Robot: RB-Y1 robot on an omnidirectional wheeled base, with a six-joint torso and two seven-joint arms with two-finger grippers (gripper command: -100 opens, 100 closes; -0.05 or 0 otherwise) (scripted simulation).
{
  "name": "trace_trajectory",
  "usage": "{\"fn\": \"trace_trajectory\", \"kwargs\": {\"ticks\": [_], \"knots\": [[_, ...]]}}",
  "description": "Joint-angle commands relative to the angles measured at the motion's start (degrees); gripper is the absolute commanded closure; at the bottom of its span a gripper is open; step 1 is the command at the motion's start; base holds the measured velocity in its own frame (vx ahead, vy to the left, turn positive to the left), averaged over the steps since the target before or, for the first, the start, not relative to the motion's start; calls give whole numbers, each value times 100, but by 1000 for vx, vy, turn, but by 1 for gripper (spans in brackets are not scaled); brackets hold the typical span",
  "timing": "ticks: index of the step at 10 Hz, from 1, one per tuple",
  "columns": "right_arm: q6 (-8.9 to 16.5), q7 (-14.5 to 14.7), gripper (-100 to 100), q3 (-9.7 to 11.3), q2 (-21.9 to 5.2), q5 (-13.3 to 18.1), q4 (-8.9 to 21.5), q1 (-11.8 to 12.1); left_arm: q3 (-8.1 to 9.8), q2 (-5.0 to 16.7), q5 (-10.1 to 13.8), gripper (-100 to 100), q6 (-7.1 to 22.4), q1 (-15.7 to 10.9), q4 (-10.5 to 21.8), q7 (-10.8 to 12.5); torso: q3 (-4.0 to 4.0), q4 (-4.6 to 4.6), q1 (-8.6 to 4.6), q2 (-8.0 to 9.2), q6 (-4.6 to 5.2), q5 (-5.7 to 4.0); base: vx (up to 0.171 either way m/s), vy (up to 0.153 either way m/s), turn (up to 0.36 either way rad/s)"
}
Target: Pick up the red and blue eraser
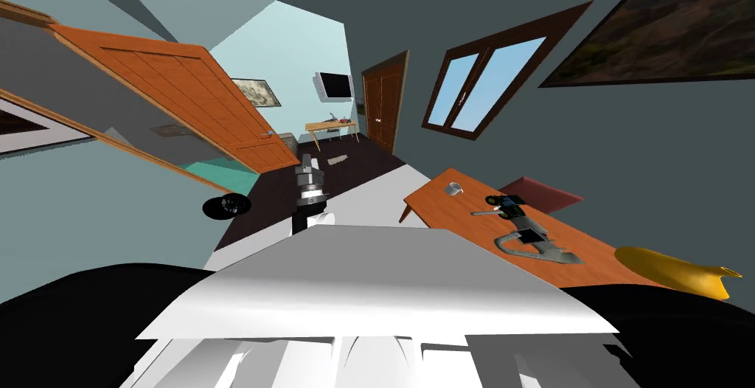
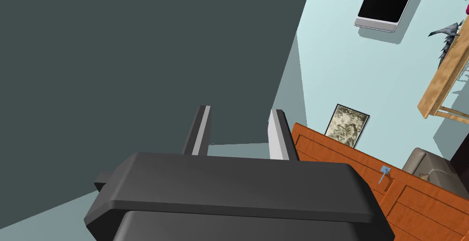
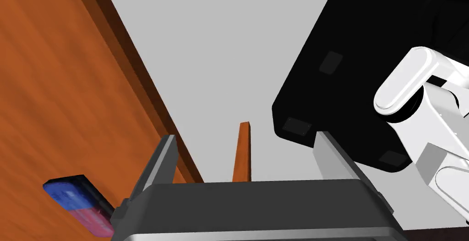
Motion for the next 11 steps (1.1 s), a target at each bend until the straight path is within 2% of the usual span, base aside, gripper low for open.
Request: {"fn": "trace_trajectory", "kwargs": {"ticks": [1,6,7,8,9,11], "knots": [[103,35,-100,234,-85,7,243,-126,0,0,0,0,0,0,0,0,0,0,0,0,0,0,126,-95,403],[224,226,-100,515,-117,-48,684,-244,1,0,0,0,0,1,0,0,0,-1,3,2,9,-1,104,-83,276],[210,202,-100,465,-140,-38,617,-204,1,0,0,0,0,1,0,0,3,0,-1,7,8,-2,36,-55,66],[214,209,0,468,-142,-40,627,-211,1,0,0,0,0,1,0,0,12,3,18,24,16,0,8,-11,-6],[243,262,-100,465,33,-41,757,-251,1,-1,0,0,0,1,0,0,20,7,35,37,16,5,-3,-26,46],[282,335,-100,461,267,-42,933,-304,1,-1,0,0,0,0,0,0,28,10,28,50,16,3,-20,-46,64]]}}
